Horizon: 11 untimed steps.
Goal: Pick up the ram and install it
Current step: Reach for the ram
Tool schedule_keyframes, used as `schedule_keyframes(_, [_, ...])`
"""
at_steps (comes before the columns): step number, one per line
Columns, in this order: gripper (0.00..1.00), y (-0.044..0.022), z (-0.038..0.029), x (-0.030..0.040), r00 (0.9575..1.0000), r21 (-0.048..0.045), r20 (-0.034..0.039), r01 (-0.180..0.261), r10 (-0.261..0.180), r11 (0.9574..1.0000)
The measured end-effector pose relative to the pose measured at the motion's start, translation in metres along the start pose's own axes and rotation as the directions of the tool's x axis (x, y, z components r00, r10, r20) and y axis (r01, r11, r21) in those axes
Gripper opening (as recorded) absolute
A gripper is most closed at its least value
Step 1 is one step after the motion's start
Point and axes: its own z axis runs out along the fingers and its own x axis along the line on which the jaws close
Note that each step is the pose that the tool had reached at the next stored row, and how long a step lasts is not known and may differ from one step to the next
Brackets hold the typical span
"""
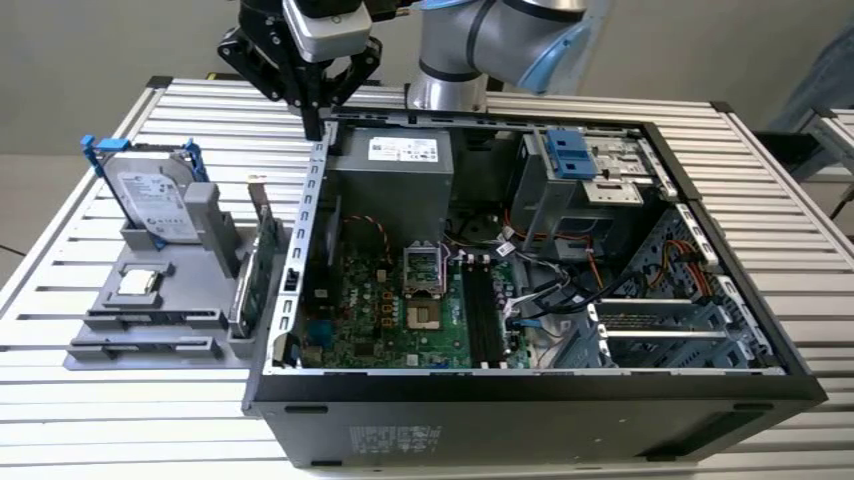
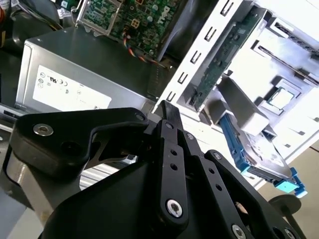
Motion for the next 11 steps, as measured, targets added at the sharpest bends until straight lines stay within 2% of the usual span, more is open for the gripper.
schedule_keyframes(11, [0.00, -0.0013, 0.0012, 0.0177, 1.0000, 0.0000, -0.0004, 0.001, -0.001, 1.0000])
